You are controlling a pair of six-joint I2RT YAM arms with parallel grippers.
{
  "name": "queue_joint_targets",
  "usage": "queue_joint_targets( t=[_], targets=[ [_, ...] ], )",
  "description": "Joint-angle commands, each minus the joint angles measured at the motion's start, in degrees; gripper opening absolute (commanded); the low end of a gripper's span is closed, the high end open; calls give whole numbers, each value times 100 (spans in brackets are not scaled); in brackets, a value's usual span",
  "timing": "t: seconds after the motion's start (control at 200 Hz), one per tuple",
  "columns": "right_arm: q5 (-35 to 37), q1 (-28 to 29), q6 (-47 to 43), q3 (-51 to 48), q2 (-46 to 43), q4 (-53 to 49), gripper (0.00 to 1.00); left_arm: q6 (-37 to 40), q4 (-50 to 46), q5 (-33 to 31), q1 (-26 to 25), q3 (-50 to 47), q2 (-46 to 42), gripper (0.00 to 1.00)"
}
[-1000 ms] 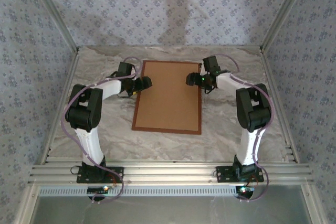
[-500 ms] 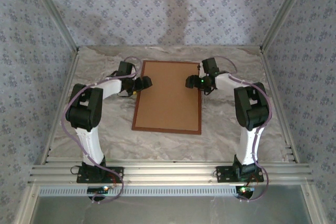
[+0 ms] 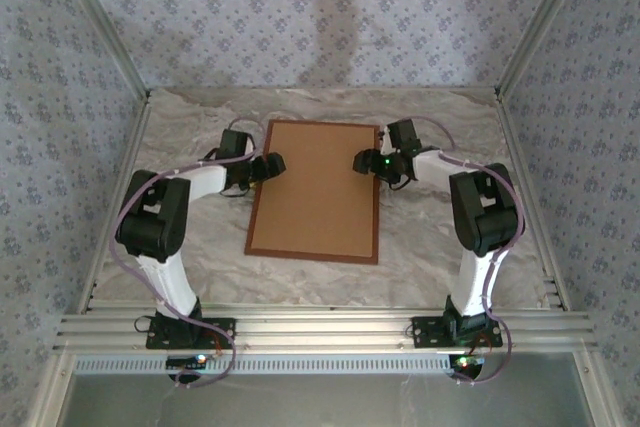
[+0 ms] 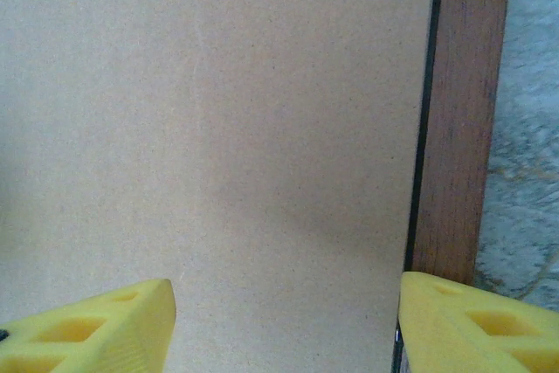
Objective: Put the photo into the frame
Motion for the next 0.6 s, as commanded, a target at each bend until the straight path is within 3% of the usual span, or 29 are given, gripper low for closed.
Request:
queue_joint_targets(
  t=[0.0, 0.14, 0.595],
  targets=[
    [-660, 362, -32, 48, -27, -296, 69, -216, 45, 369, -170, -292, -265, 88],
    [-353, 381, -363, 354, 0, -549, 69, -203, 91, 162, -118, -477, -357, 88],
    [-630, 373, -242, 403, -124, -49, 67, -147, 39, 215, -73, -416, -216, 88]
  ],
)
